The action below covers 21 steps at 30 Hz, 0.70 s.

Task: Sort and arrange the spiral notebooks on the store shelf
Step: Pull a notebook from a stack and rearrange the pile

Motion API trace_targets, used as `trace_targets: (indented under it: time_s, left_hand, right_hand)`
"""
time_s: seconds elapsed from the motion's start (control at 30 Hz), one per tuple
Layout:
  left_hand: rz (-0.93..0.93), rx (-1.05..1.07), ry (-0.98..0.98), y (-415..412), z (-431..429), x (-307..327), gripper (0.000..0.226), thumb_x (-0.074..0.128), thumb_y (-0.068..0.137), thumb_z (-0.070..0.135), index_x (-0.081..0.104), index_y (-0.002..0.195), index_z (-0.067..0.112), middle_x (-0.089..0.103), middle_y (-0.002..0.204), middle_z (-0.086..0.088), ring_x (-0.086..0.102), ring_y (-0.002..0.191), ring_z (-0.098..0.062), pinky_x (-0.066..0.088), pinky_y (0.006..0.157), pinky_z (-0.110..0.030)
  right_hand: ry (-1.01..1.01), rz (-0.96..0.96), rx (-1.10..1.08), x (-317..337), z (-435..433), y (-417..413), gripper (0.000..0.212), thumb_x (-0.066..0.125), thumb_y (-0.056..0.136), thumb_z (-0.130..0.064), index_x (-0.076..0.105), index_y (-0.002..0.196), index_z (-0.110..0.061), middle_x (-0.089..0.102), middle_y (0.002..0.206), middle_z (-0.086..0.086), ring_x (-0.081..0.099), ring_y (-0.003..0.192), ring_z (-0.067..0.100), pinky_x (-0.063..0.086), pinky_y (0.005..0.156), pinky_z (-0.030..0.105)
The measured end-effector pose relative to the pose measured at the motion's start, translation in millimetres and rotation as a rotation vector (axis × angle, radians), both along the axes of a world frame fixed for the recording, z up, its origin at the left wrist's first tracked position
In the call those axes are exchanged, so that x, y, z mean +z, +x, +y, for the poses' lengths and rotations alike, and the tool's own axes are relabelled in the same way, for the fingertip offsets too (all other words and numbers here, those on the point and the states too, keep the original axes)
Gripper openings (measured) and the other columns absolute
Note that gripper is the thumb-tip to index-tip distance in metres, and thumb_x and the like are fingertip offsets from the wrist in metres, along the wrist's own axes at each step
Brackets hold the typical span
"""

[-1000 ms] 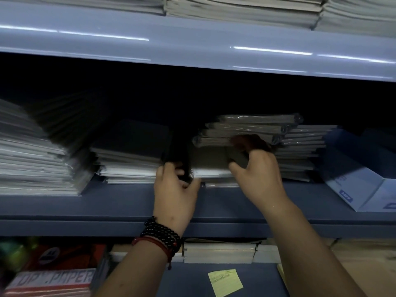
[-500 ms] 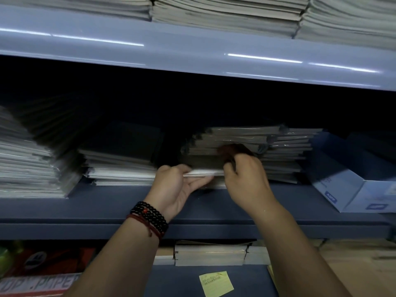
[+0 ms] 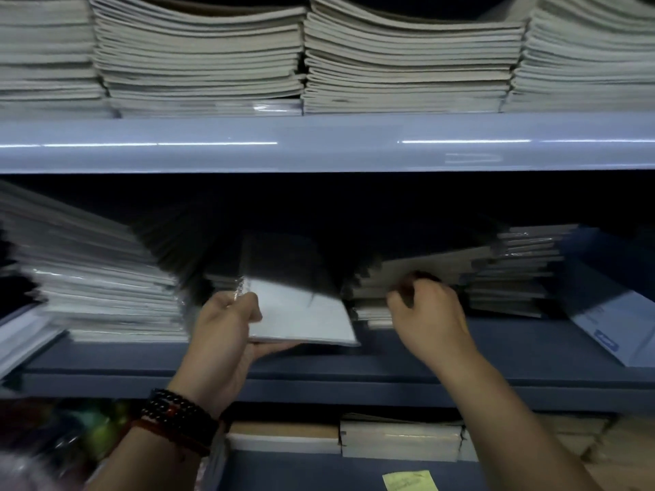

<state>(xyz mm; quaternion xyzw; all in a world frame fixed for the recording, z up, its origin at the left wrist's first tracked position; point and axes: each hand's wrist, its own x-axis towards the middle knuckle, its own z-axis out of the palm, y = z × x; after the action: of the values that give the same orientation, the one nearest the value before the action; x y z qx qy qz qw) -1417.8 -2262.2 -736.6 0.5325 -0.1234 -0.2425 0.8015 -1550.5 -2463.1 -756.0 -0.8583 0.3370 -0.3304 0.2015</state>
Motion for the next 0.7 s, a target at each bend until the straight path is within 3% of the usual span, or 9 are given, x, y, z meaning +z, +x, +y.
trace_targets:
  time_s: [0.17,0.23,0.27,0.33,0.4,0.5,0.6,0.63,0.7]
  left_hand:
    - [-0.032,0.098,-0.043,22,25,-11,0.029,0.039,0.081,-0.014,0.05,0.094,0.01,0.059,0.109,-0.017,0.059,0.114,-0.046,0.059,0.068,-0.055]
    - [-0.058,0.052,-0.048,23,28,-14,0.033,0.037,0.079,-0.014,0.053,0.094,0.01,0.064,0.107,-0.017,0.061,0.107,-0.042,0.059,0.069,-0.056]
    - [-0.076,0.025,-0.045,23,29,-14,0.03,0.037,0.079,-0.014,0.052,0.088,0.01,0.065,0.103,-0.015,0.061,0.102,-0.039,0.059,0.07,-0.058]
    - [-0.109,-0.001,-0.021,21,30,-16,0.032,0.037,0.079,-0.014,0.052,0.077,0.014,0.065,0.095,-0.011,0.06,0.096,-0.033,0.058,0.074,-0.063]
    - [-0.147,-0.017,0.019,21,30,-20,0.031,0.038,0.08,-0.013,0.056,0.087,0.011,0.066,0.099,-0.009,0.059,0.095,-0.03,0.058,0.078,-0.06]
    - [-0.228,0.006,0.073,26,36,-23,0.027,0.048,0.085,-0.004,0.063,0.101,0.013,0.071,0.106,-0.006,0.061,0.096,-0.028,0.051,0.082,-0.048]
    - [-0.304,0.061,0.138,30,40,-24,0.014,0.063,0.091,0.028,0.071,0.102,0.024,0.073,0.111,-0.009,0.065,0.108,-0.03,0.048,0.099,-0.054]
    - [-0.31,0.086,0.155,32,42,-26,0.019,0.068,0.088,0.039,0.071,0.1,0.024,0.073,0.11,-0.01,0.065,0.108,-0.03,0.047,0.1,-0.055]
    - [-0.304,0.12,0.154,33,44,-25,0.022,0.073,0.088,0.04,0.072,0.1,0.022,0.075,0.106,-0.005,0.066,0.108,-0.028,0.048,0.097,-0.047]
  right_hand:
    - [0.094,0.193,-0.078,17,17,6,0.041,0.053,0.094,-0.025,0.048,0.056,-0.011,0.055,0.061,0.003,0.053,0.053,0.02,0.033,0.045,0.024]
    - [0.23,0.077,0.057,25,26,17,0.045,0.058,0.093,-0.033,0.053,0.058,-0.005,0.059,0.058,0.009,0.058,0.053,0.028,0.046,0.046,0.031]
    - [0.377,-0.042,0.168,28,35,25,0.046,0.063,0.09,-0.04,0.061,0.066,0.0,0.067,0.065,0.014,0.065,0.061,0.032,0.056,0.055,0.041]
    - [0.657,-0.248,0.351,28,50,40,0.053,0.069,0.08,-0.053,0.07,0.089,-0.001,0.072,0.089,0.02,0.073,0.083,0.029,0.058,0.082,0.051]
    - [0.776,-0.34,0.405,23,61,47,0.042,0.075,0.081,-0.045,0.071,0.098,-0.006,0.075,0.095,0.016,0.073,0.092,0.022,0.058,0.087,0.043]
    - [0.765,-0.464,0.339,19,67,50,0.009,0.074,0.088,-0.013,0.065,0.086,-0.01,0.076,0.089,0.009,0.069,0.083,0.019,0.052,0.077,0.031]
    - [0.797,-0.481,0.321,15,70,50,0.023,0.073,0.087,-0.005,0.052,0.081,-0.011,0.073,0.081,0.001,0.064,0.079,0.015,0.049,0.077,0.033]
    - [0.798,-0.478,0.327,15,72,49,0.021,0.073,0.087,-0.006,0.052,0.086,-0.008,0.073,0.082,0.003,0.064,0.079,0.014,0.048,0.077,0.033]
    - [0.785,-0.471,0.337,15,74,47,0.018,0.073,0.088,-0.009,0.056,0.092,-0.014,0.071,0.085,0.004,0.063,0.08,0.013,0.047,0.076,0.031]
